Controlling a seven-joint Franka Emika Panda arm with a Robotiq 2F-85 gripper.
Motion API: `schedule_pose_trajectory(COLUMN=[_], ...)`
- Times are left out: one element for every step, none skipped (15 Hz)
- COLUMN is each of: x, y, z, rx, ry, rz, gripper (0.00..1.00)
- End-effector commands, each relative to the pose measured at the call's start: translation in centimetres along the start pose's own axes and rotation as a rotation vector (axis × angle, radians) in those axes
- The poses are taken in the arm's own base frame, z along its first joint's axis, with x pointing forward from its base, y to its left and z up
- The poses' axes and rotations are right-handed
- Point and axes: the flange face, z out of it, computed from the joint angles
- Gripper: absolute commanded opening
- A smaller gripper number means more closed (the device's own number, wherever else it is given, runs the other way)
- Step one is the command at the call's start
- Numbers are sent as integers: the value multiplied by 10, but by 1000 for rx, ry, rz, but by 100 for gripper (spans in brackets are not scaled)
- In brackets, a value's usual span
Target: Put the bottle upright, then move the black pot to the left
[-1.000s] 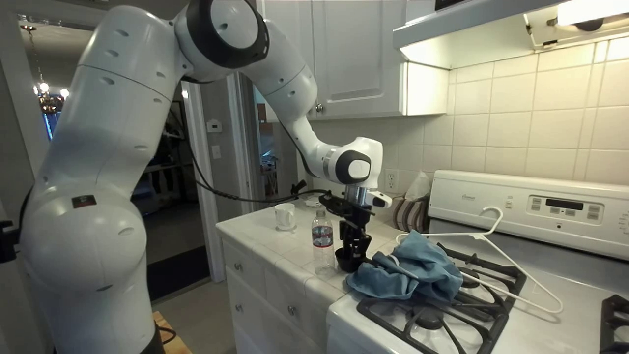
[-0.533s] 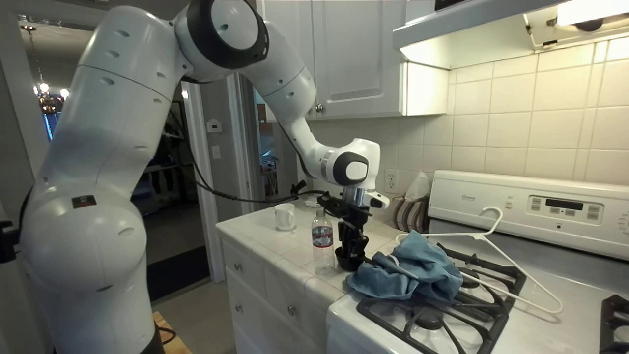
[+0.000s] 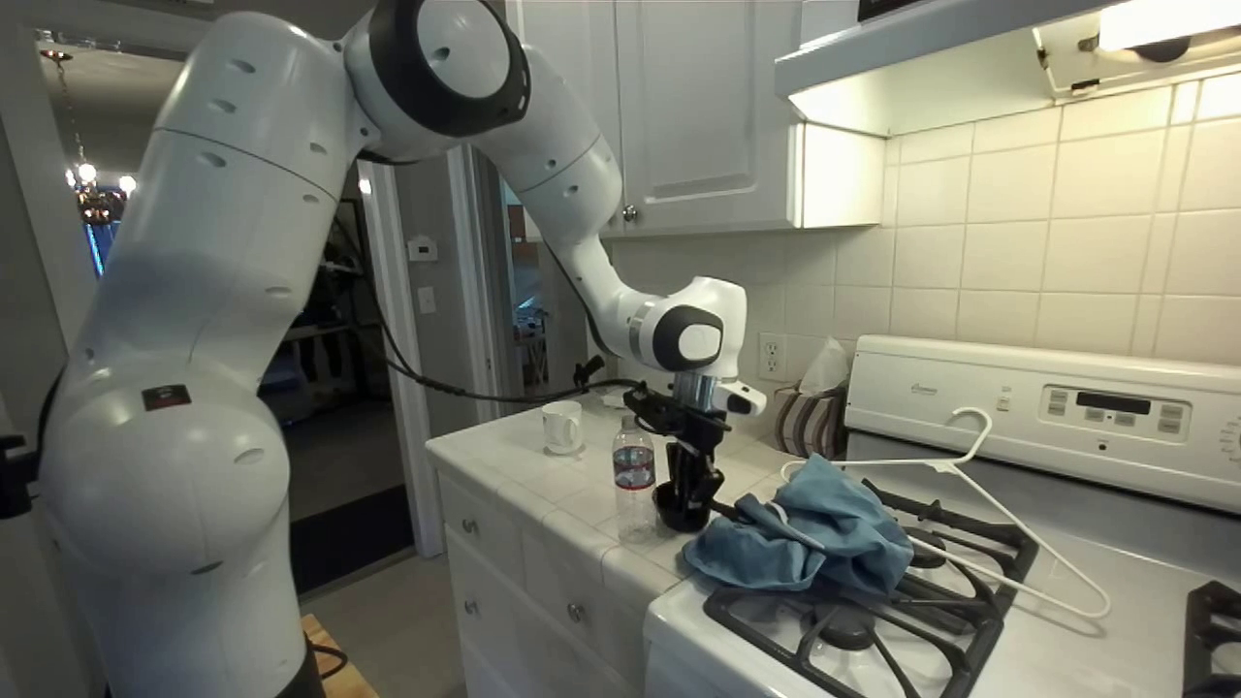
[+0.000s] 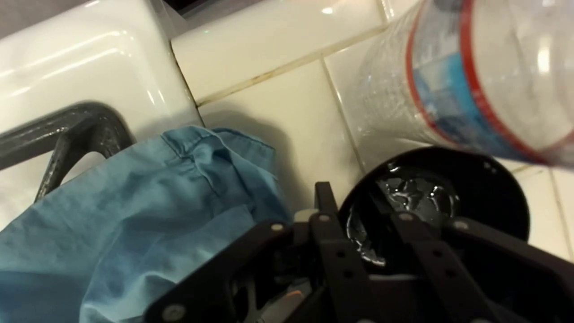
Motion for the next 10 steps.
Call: schedule_pose_trajectory(x=[-5,-5,-5,-5,-4,-4,-4,-4,-4,-3], y=[-4,-4,-4,-5,-5,-5,-6,-6,-6,-7], z=[2,1,1,0,-2,-5,-8,-9,-10,-10], rx=[16,16,14,11,10,12,11,12,13,14], ry=[10,12,15,18,23,30,38,43,47,50], rz=[20,19,17,13,11,11,10,9,7,6], gripper=[9,5,0,0,0,1,1,1,1,1])
